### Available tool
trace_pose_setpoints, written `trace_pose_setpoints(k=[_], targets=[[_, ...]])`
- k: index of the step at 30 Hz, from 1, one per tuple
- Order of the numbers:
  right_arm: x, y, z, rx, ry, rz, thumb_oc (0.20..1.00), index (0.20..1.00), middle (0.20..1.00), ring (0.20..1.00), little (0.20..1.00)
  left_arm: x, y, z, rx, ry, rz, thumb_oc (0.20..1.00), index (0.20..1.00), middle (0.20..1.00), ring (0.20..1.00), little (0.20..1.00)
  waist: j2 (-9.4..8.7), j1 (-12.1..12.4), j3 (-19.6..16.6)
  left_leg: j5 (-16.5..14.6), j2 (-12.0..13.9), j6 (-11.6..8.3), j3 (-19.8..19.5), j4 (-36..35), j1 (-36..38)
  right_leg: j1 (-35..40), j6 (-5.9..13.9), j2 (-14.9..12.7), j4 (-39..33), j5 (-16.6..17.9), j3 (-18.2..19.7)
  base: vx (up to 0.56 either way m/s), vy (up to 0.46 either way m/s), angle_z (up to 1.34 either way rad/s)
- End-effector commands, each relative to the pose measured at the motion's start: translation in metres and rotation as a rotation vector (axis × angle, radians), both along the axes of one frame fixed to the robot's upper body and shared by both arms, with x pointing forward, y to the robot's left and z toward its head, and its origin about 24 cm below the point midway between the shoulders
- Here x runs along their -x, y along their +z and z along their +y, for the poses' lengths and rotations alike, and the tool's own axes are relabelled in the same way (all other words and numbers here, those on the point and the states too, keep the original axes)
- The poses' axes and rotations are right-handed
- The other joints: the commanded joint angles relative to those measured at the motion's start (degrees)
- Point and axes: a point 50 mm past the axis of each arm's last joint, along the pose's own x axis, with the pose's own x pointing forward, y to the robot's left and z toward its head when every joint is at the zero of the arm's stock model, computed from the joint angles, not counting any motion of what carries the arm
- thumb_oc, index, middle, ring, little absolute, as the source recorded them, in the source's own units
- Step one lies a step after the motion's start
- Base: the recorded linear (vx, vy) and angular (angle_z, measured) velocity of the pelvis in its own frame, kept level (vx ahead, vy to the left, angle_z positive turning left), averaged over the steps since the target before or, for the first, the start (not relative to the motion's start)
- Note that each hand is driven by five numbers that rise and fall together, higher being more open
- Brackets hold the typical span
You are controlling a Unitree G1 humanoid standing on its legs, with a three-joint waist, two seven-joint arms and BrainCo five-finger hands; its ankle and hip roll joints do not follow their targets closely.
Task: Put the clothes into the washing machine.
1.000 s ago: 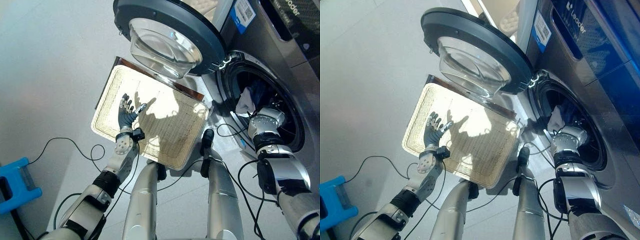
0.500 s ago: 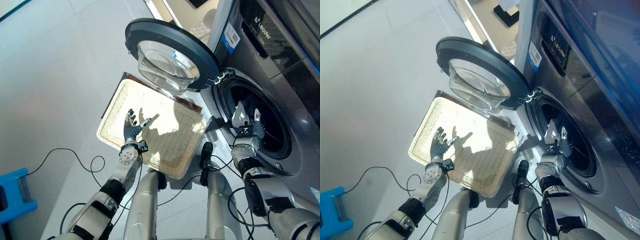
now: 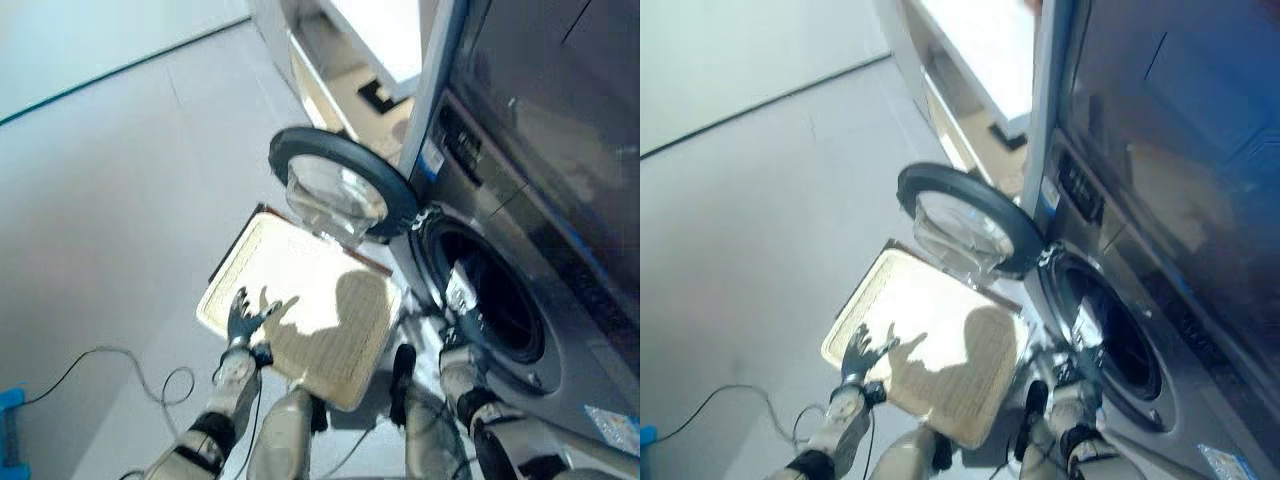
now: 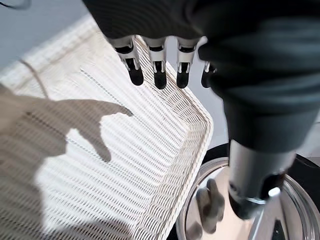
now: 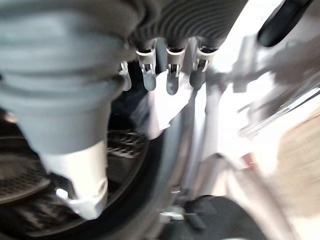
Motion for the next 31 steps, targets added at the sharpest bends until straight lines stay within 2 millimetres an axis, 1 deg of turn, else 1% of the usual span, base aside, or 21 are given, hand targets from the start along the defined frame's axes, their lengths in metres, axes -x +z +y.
trace_pose_setpoints(k=[1, 2, 3, 4, 5, 9, 10, 12, 13, 16, 20, 21, 22, 25, 27, 31], targets=[[-0.018, 0.014, -0.002, 0.06, 0.091, -0.044, 1.0, 1.0, 1.0, 1.0, 1.0, -0.019, 0.017, -0.011, -0.012, -0.079, -0.101, 1.0, 1.0, 1.0, 1.0, 1.0, 0.24, 1.78, -0.58, -3.96, -2.75, -1.36, -0.99, 1.02, 0.86, 2.08, 2.01, 1.1, 3.9, -4.95, -0.62, 0.2, -0.035, 0.03], [0.003, -0.004, 0.0, 0.081, 0.179, 0.051, 1.0, 1.0, 1.0, 1.0, 1.0, -0.002, -0.002, -0.005, -0.019, -0.078, -0.004, 1.0, 1.0, 1.0, 1.0, 1.0, -0.59, 1.65, -3.71, -3.25, -2.91, -1.49, -1.39, -1.74, 3.91, 5.67, 2.08, 1.79, 0.81, -4.48, -0.06, 0.19, -0.036, 0.0], [0.009, -0.01, 0.001, 0.085, 0.197, 0.084, 1.0, 1.0, 1.0, 1.0, 1.0, 0.003, -0.007, -0.003, -0.023, -0.077, 0.025, 1.0, 1.0, 1.0, 1.0, 1.0, -0.89, 1.52, -4.59, -3.09, -2.96, -1.5, -1.41, -2.43, 4.75, 6.67, 2.09, 1.96, 0.0, -4.36, 0.15, 0.19, -0.036, 0.0], [0.009, -0.01, 0.001, 0.085, 0.197, 0.084, 1.0, 1.0, 1.0, 1.0, 1.0, 0.003, -0.007, -0.003, -0.023, -0.077, 0.025, 1.0, 1.0, 1.0, 1.0, 1.0, -0.89, 1.52, -4.59, -3.09, -2.96, -1.5, -1.41, -2.43, 4.75, 6.67, 2.09, 1.96, 0.0, -4.36, 0.15, 0.13, -0.026, -0.01], [0.024, -0.021, 0.003, 0.11, 0.245, 0.161, 1.0, 1.0, 1.0, 1.0, 1.0, 0.016, -0.02, -0.002, -0.033, -0.094, 0.098, 1.0, 1.0, 1.0, 1.0, 1.0, -1.46, 1.23, -6.78, -2.33, -2.64, -1.56, -1.41, -4.54, 6.62, 8.7, 2.17, 2.32, -1.76, -3.98, 0.51, 0.12, -0.033, 0.0], [0.049, -0.037, 0.002, 0.137, 0.288, 0.285, 1.0, 1.0, 1.0, 1.0, 1.0, 0.039, -0.038, -0.005, -0.048, -0.185, 0.197, 1.0, 1.0, 1.0, 1.0, 1.0, -2.16, 0.87, -10.55, -0.37, -2.17, -1.79, -1.81, -9.23, 10.09, 12.11, 2.48, 3.18, -5.91, -2.37, 1.3, 0.11, -0.037, 0.01], [0.054, -0.041, 0.003, 0.149, 0.308, 0.315, 1.0, 1.0, 1.0, 1.0, 1.0, 0.043, -0.042, -0.008, -0.042, -0.209, 0.214, 1.0, 1.0, 1.0, 1.0, 1.0, -2.27, 0.81, -11.32, -0.29, -2.08, -1.77, -1.78, -9.65, 10.65, 12.79, 2.52, 3.29, -6.8, -1.97, 1.39, 0.09, -0.023, 0.01], [0.059, -0.044, 0.004, 0.171, 0.345, 0.351, 1.0, 1.0, 1.0, 1.0, 1.0, 0.047, -0.045, -0.01, -0.034, -0.237, 0.229, 1.0, 1.0, 1.0, 1.0, 1.0, -2.41, 0.79, -12.26, -0.27, -2.05, -1.72, -1.9, -10.03, 11.22, 13.54, 2.48, 3.47, -8.07, -1.44, 1.66, 0.07, -0.025, 0.0], [0.064, -0.047, 0.006, 0.213, 0.408, 0.395, 1.0, 1.0, 1.0, 1.0, 1.0, 0.053, -0.049, -0.013, -0.019, -0.282, 0.254, 1.0, 1.0, 1.0, 1.0, 1.0, -2.73, 0.71, -13.47, -0.39, -2.12, -1.83, -2.19, -10.2, 11.96, 14.64, 2.62, 3.62, -11.08, 0.17, 2.22, 0.06, -0.035, -0.01], [0.066, -0.048, 0.013, 0.294, 0.533, 0.416, 1.0, 1.0, 1.0, 1.0, 1.0, 0.06, -0.054, -0.017, -0.015, -0.341, 0.292, 1.0, 1.0, 1.0, 1.0, 1.0, -3.06, 0.77, -15.13, -0.73, -2.01, -1.75, -2.01, -10.2, 12.8, 15.69, 2.51, 4.05, -11.8, 0.37, 2.71, 0.05, -0.036, 0.0], [0.068, -0.05, 0.024, 0.4, 0.715, 0.411, 1.0, 1.0, 1.0, 1.0, 1.0, 0.065, -0.057, -0.017, -0.004, -0.341, 0.32, 1.0, 1.0, 1.0, 1.0, 1.0, -3.25, 0.77, -16.08, -1.22, -1.96, -1.15, -1.84, -9.97, 13.56, 15.87, 1.96, 4.55, -9.6, -1.5, 2.89, 0.01, -0.02, 0.0], [0.07, -0.051, 0.032, 0.446, 0.843, 0.403, 1.0, 1.0, 1.0, 1.0, 1.0, 0.066, -0.059, -0.019, -0.018, -0.359, 0.334, 1.0, 1.0, 1.0, 1.0, 1.0, -3.46, 0.88, -16.46, -1.52, -1.89, -0.88, -2.16, -9.69, 13.84, 15.99, 1.67, 4.73, -8.67, -2.3, 2.97, 0.01, -0.063, 0.0], [0.069, -0.051, 0.036, 0.465, 0.895, 0.389, 1.0, 1.0, 1.0, 1.0, 1.0, 0.067, -0.059, -0.02, -0.026, -0.382, 0.343, 1.0, 1.0, 1.0, 1.0, 1.0, -3.59, 0.99, -16.62, -1.59, -1.84, -0.83, -2.38, -9.67, 13.96, 16.18, 1.58, 4.84, -8.5, -2.56, 3.0, 0.01, -0.075, 0.01], [0.066, -0.049, 0.04, 0.516, 0.983, 0.364, 1.0, 1.0, 1.0, 1.0, 1.0, 0.065, -0.059, -0.023, -0.054, -0.438, 0.349, 1.0, 1.0, 1.0, 1.0, 1.0, -3.9, 1.13, -16.78, -1.78, -1.75, -0.81, -2.92, -9.69, 14.26, 16.53, 1.52, 5.03, -8.37, -2.91, 3.04, 0.0, -0.057, 0.01], [0.059, -0.043, 0.048, 0.625, 1.121, 0.3, 1.0, 1.0, 1.0, 1.0, 1.0, 0.059, -0.055, -0.026, -0.111, -0.49, 0.33, 1.0, 1.0, 1.0, 1.0, 1.0, -4.22, 1.26, -17.04, -1.65, -1.56, -0.93, -3.48, -10.05, 14.39, 16.84, 1.57, 5.12, -8.49, -3.06, 2.74, -0.02, -0.107, 0.02], [0.051, -0.036, 0.057, 0.711, 1.213, 0.239, 1.0, 1.0, 1.0, 1.0, 1.0, 0.048, -0.048, -0.026, -0.161, -0.488, 0.285, 1.0, 1.0, 1.0, 1.0, 1.0, -4.33, 1.57, -16.88, -1.55, -1.39, -1.16, -4.09, -9.8, 14.0, 16.77, 1.54, 5.0, -8.25, -3.42, 2.37, -0.03, -0.07, 0.03]])
